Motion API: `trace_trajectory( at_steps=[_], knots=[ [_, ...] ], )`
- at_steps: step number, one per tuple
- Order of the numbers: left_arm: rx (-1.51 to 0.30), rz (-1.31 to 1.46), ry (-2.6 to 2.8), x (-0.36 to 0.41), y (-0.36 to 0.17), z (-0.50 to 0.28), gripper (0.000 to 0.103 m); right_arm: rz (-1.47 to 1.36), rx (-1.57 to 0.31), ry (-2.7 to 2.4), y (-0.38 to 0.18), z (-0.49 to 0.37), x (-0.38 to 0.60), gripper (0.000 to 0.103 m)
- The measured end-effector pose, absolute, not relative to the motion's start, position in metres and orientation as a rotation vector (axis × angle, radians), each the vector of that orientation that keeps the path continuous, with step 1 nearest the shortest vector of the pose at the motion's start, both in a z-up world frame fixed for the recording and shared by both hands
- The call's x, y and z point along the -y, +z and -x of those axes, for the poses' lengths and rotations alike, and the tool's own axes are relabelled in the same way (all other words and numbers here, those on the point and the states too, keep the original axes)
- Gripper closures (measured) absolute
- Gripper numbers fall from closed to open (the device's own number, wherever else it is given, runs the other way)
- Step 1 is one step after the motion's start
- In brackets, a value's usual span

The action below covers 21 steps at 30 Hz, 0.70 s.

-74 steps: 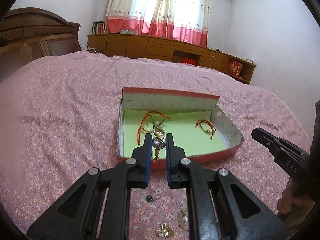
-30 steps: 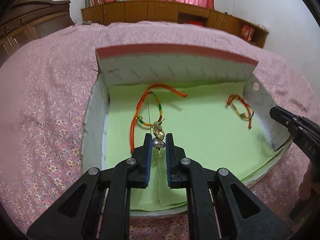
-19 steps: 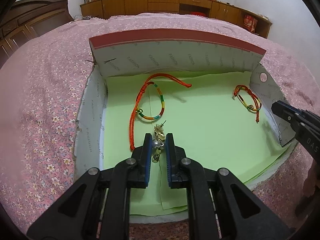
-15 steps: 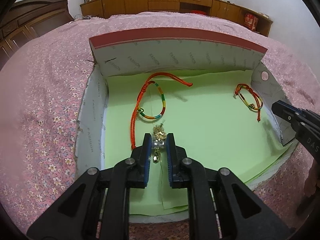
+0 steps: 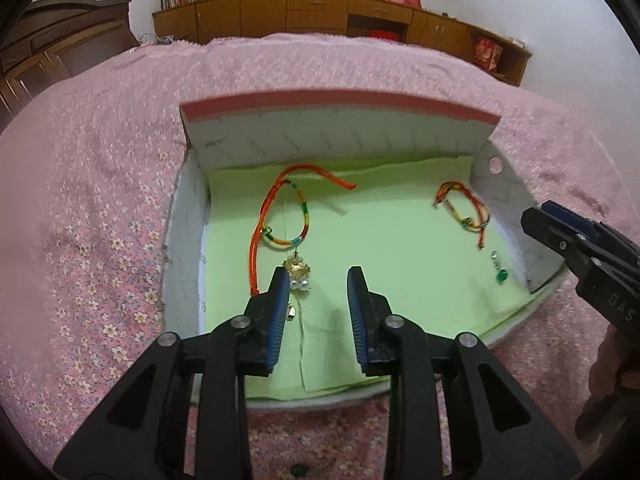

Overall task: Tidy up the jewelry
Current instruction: 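Open the left tool onto the green lining while the right tool releases its earring, then withdraw both tools from the box toward the remaining jewelry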

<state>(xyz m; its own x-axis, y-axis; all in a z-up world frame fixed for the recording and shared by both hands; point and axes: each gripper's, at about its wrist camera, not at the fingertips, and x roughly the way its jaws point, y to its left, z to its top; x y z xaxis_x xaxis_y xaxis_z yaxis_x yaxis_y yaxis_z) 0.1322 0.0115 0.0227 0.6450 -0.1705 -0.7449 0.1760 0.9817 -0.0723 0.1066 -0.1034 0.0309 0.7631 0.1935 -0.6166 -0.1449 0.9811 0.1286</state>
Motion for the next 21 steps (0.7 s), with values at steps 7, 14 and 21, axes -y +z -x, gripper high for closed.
trace_trajectory(
  at_steps=[7,14,21],
  knots=[
    [-0.799,0.004,-0.218,-0.014,0.043,-0.112,0.082,-0.12,-0.619,0.188,0.05,-0.085,0.108,0.056],
    [-0.767,-0.006,-0.212,-0.021,0.058,-0.088,0.081,-0.151,-0.575,0.191,0.07,-0.062,0.114,0.056],
    [-0.778,0.024,-0.192,-0.037,0.065,-0.072,0.081,-0.169,-0.564,0.192,0.079,-0.042,0.117,0.055]
  ],
)
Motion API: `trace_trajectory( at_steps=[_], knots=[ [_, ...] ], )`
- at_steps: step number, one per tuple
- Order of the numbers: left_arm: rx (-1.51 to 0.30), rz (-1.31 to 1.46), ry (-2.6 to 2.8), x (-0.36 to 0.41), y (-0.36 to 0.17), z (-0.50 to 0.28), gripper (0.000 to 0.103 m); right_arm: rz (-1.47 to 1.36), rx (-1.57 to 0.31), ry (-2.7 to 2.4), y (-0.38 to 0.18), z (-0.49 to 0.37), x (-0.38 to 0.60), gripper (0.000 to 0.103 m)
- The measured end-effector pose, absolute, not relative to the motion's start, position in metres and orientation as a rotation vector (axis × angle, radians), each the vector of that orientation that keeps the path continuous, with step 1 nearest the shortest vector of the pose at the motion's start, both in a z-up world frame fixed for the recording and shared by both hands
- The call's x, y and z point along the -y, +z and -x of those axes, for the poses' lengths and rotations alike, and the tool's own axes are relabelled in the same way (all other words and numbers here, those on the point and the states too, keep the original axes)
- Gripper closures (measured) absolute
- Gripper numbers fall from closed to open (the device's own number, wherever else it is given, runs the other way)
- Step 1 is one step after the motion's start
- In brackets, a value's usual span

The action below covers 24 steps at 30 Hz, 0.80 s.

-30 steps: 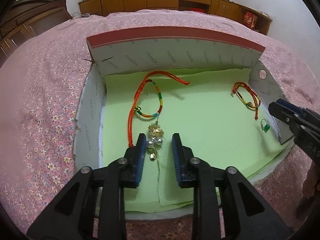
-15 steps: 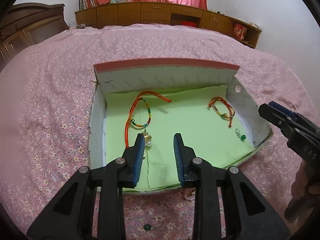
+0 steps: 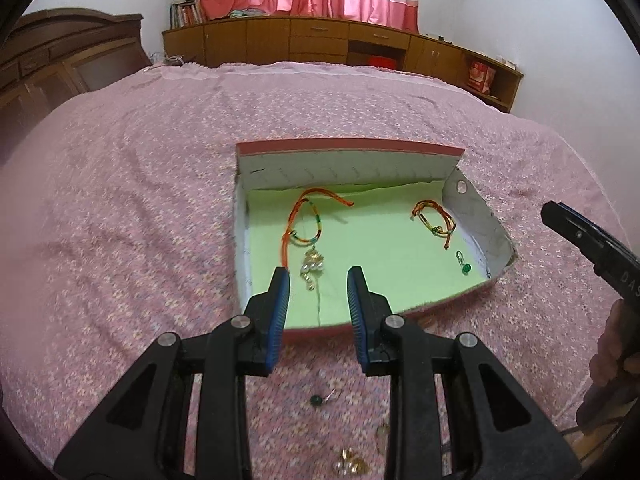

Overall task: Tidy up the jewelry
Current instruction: 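Withdraw both tools from the box toward the remaining jewelry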

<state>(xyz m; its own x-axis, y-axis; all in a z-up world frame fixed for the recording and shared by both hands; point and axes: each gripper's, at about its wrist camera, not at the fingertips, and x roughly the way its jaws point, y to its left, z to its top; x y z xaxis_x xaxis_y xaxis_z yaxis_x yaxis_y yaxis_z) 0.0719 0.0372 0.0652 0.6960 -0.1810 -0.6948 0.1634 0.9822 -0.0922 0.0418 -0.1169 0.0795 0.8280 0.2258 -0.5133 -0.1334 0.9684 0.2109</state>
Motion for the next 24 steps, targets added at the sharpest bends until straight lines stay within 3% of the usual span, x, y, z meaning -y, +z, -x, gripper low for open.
trace_trajectory(
  at_steps=[24],
  knots=[
    [-0.965,0.071,-0.236,-0.037,0.016,-0.044,0.082,-0.187,-0.707,0.217,0.045,-0.015,0.104,0.055]
  ],
)
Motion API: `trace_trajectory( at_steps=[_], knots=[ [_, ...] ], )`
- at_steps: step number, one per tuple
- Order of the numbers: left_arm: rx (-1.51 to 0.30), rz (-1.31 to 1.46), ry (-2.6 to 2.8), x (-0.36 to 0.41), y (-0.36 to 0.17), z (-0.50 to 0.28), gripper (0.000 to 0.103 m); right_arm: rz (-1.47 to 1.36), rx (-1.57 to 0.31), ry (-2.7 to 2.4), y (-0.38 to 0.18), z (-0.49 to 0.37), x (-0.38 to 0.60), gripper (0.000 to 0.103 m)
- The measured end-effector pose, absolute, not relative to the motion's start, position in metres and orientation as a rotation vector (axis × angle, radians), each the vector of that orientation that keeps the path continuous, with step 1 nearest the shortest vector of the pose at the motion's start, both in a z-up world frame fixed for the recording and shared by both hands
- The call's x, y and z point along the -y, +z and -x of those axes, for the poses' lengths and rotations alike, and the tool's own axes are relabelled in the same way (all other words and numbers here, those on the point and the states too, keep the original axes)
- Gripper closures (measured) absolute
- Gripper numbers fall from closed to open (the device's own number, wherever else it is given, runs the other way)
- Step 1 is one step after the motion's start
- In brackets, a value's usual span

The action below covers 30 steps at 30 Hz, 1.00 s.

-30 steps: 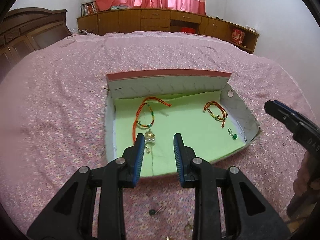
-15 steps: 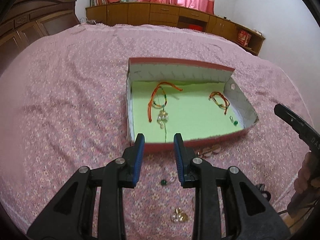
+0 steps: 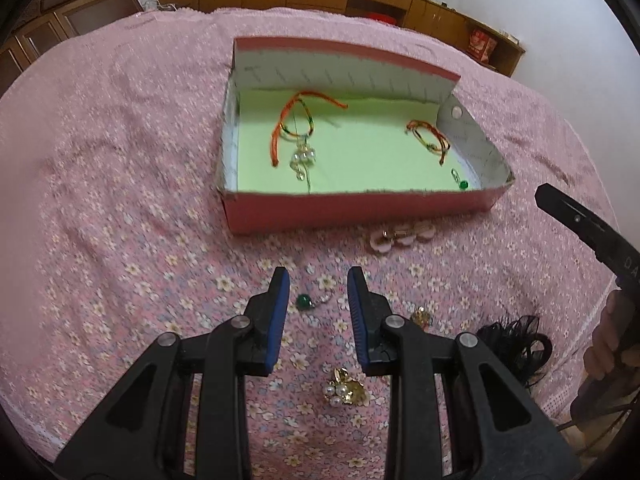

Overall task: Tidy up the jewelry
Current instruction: 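Withdraw both tools from the box toward the remaining jewelry, then grasp a green bead earring with the left tool while the right tool grasps the pink flower hair clip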

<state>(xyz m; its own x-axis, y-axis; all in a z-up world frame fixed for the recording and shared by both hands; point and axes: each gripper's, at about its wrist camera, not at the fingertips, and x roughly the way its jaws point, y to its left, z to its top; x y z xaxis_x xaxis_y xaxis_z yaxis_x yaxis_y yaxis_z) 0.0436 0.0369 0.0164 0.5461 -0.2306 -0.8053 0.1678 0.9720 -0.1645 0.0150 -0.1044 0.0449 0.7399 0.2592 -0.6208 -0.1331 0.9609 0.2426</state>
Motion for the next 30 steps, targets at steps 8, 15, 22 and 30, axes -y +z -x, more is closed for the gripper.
trace_trajectory(
  at_steps=[8,15,22,30],
  knots=[
    [-1.003,0.061,-0.238,-0.034,-0.003,-0.045,0.082,-0.191,-0.743,0.23,0.034,-0.015,0.1,0.055],
    [-1.007,0.044,-0.248,-0.029,-0.014,-0.047,0.082,-0.189,-0.769,0.243,0.026,-0.017,0.095,0.055],
    [-0.982,0.021,-0.248,-0.026,-0.021,-0.048,0.091,-0.187,-0.786,0.248,0.021,-0.018,0.092,0.055],
    [-0.962,0.046,-0.269,-0.026,-0.017,-0.048,0.102,-0.178,-0.806,0.258,0.018,-0.02,0.086,0.055]
  ],
)
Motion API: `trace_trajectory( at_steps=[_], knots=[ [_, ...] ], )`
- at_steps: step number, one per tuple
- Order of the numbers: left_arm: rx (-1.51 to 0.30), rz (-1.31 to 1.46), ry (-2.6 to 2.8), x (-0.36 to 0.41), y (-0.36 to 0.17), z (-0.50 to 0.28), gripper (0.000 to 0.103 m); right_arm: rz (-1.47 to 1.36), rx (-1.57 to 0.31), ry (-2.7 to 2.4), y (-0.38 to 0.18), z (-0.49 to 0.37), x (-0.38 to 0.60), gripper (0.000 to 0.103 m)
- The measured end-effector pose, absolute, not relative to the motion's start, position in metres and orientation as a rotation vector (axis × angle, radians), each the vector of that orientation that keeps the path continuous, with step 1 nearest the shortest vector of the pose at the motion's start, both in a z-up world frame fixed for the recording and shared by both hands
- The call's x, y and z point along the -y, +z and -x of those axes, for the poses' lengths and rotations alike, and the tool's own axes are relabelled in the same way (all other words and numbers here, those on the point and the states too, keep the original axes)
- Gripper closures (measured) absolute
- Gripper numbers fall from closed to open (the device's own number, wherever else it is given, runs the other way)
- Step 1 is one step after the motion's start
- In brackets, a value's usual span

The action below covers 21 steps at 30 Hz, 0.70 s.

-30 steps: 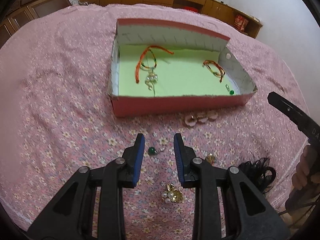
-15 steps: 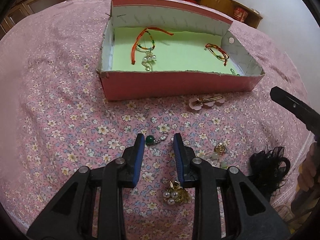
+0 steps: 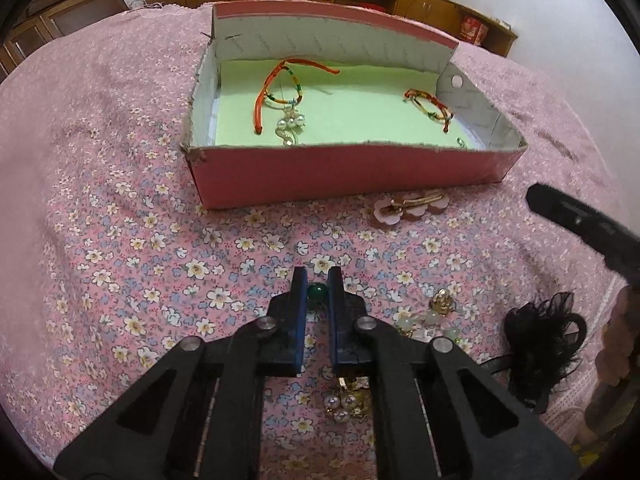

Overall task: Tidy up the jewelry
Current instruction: 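Grasp a green bead earring with the left tool while the right tool grasps the pink flower hair clip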

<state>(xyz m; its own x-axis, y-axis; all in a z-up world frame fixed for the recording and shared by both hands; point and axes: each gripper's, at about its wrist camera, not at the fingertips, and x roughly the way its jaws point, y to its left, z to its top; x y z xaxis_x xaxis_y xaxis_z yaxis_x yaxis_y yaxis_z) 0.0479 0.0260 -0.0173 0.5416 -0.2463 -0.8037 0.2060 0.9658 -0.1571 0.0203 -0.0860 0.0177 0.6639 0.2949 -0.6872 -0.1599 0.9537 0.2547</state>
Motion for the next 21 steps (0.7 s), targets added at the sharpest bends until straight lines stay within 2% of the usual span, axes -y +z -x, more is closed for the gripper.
trace_trajectory(
  at_steps=[10,21],
  knots=[
    [-0.908,0.117,-0.24,-0.054,0.001,-0.04,0.102,-0.131,-0.866,0.324,0.01,-0.031,0.053,0.041],
    [-0.878,0.157,-0.191,-0.078,0.008,-0.04,0.102,-0.135,-0.992,0.261,-0.017,-0.064,0.019,0.036]
  ],
)
